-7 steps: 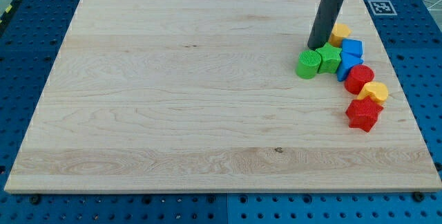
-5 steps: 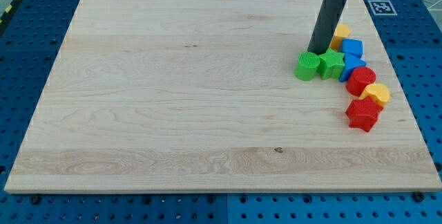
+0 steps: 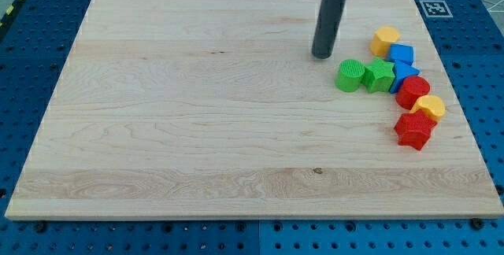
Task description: Point your arm at the yellow hexagon
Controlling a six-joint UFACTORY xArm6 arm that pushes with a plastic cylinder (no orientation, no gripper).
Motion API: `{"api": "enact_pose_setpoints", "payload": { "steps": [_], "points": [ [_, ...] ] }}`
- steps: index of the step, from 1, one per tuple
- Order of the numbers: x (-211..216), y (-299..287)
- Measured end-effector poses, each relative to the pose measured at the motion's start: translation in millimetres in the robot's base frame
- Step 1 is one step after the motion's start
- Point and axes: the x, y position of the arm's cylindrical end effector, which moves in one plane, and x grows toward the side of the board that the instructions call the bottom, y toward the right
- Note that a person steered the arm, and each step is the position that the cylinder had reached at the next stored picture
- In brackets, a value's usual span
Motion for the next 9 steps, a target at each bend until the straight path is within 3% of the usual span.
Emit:
{"api": "enact_pose_setpoints", "payload": {
  "steps": [1,2,4,6,9],
  "points": [
    [28.9,-15.0],
    [-2.3,-33.0],
    [-83.0,4.9],
    [-79.5,99.3],
    [-44.4,121.1]
  ]
}}
